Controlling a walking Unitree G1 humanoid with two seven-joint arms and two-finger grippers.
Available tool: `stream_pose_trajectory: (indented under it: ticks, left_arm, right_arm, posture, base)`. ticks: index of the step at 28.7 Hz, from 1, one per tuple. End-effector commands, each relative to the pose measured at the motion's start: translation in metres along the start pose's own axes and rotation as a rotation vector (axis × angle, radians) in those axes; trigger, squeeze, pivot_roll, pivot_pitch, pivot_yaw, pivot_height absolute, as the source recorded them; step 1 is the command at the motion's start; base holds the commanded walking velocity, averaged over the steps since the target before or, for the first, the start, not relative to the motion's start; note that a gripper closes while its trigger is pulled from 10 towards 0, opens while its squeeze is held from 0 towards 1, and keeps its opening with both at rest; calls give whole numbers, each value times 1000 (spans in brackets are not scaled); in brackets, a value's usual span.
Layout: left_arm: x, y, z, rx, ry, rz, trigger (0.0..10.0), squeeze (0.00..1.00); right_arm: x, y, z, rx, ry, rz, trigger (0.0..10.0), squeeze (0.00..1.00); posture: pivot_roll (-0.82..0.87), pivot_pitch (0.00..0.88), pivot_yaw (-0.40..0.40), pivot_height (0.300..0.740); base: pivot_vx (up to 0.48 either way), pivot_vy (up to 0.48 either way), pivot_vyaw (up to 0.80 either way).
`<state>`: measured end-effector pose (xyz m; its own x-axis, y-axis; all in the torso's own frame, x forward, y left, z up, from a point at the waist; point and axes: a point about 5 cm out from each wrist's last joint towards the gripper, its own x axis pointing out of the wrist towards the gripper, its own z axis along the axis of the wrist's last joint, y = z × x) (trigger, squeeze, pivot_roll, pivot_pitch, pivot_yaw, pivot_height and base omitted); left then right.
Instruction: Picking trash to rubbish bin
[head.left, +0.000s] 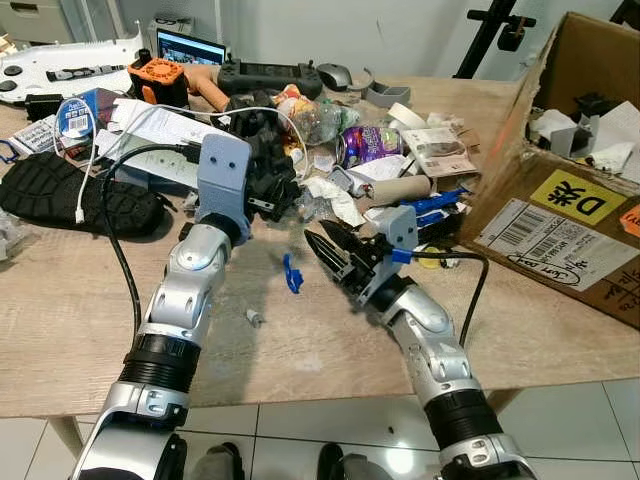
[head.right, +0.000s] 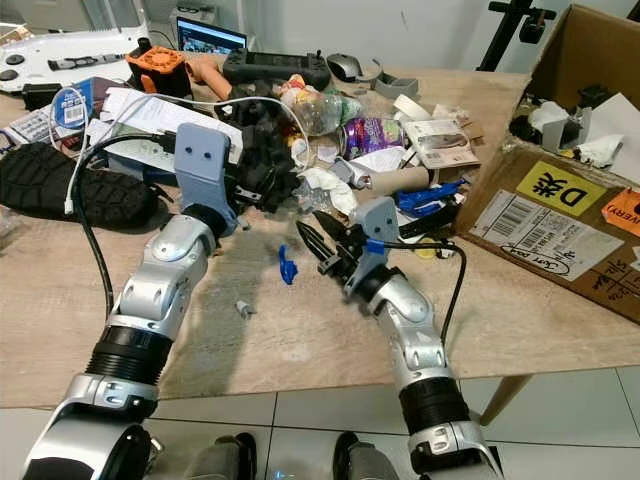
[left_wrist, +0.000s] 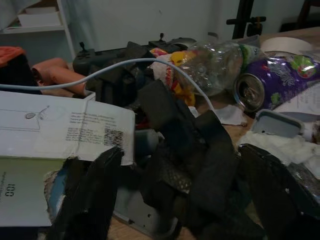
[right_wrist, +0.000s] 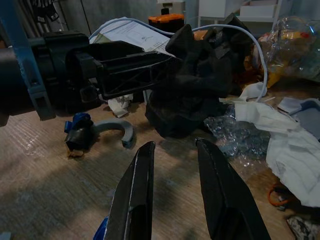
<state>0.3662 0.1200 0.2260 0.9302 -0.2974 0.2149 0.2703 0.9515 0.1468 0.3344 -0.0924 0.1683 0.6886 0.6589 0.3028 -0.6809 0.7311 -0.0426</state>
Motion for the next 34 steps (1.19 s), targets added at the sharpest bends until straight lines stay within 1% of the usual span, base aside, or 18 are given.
stream_pose_trajectory:
  ticks: [1, 2, 8, 10, 11, 15, 17, 21, 25, 28, 29, 30, 31, 33, 34]
  left_arm:
    - [-5, -2, -8, 7, 22, -24, 3098, 0]
    - [-6, -3, -9, -1, 22, -35, 0, 0]
    - [-9, -6, -12, -32, 25, -73, 0, 0]
    - [-9, -8, -12, -40, 22, -85, 0, 0]
    - [-9, -9, -12, -42, 19, -90, 0, 0]
    - [-6, -11, -11, -55, 13, -91, 0, 0]
    - [-4, -12, -7, -77, 1, -92, 0, 0]
    - [0, -13, -3, -94, -12, -110, 0, 0]
    - [2, -4, 5, -167, -40, -91, 0, 0]
    - [1, 1, 8, -197, -60, -81, 0, 0]
    - [-1, 4, 11, -218, -83, -80, 0, 0]
    - [-6, 8, 17, -254, -128, -84, 0, 0]
    - [-8, 10, 19, -269, -144, -87, 0, 0]
    - [-9, 10, 19, -281, -152, -92, 0, 0]
    - [-11, 9, 17, -267, -145, -101, 0, 0]
  right_arm:
    - [-5, 0, -6, -2, 19, -10, 10000, 0]
    - [-6, -1, -6, -2, 19, -16, 10000, 0]
    - [-8, -4, -6, -3, 14, -51, 10000, 0]
    - [-10, -5, -5, -7, 9, -69, 10000, 0]
    - [-11, -6, -5, -8, 7, -79, 10000, 0]
    - [-13, -8, -5, -4, 3, -95, 10000, 0]
    - [-14, -12, -3, -9, -7, -112, 10000, 0]
    - [-15, -16, -2, -12, -17, -135, 10000, 0]
    - [-17, -15, -1, -12, -24, -146, 10000, 0]
    - [-16, -14, -2, -9, -21, -144, 10000, 0]
    - [-16, -13, -3, 2, -23, -142, 10000, 0]
    - [-13, -10, -1, 16, -33, -136, 10000, 0]
    - [-12, -10, 1, 20, -37, -134, 10000, 0]
    - [-10, -10, 2, 22, -42, -131, 10000, 0]
    - [-8, -10, 1, 23, -41, -127, 10000, 0]
  posture:
    - [93, 194, -27, 740]
    - [93, 186, -21, 740]
    - [92, 186, -13, 740]
    - [86, 174, -2, 740]
    - [80, 159, 3, 740]
    - [79, 155, 11, 740]
    - [91, 138, 36, 740]
    - [99, 134, 51, 740]
    - [93, 126, 43, 740]
    - [90, 129, 26, 740]
    - [80, 116, 15, 740]
    - [70, 100, 0, 740]
    - [70, 101, -3, 740]
    - [70, 105, -8, 740]
    - [68, 96, -15, 740]
  base:
    - [0, 0, 0]
    - [0, 0, 0]
    - [0, 0, 0]
    - [0, 0, 0]
    - [0, 0, 0]
    - [0, 0, 0]
    - [0, 0, 0]
    - [0, 0, 0]
    - [0, 0, 0]
    - [0, 0, 0]
    - [0, 0, 0]
    - [0, 0, 0]
    - [0, 0, 0]
    - [0, 0, 0]
    - [0, 0, 0]
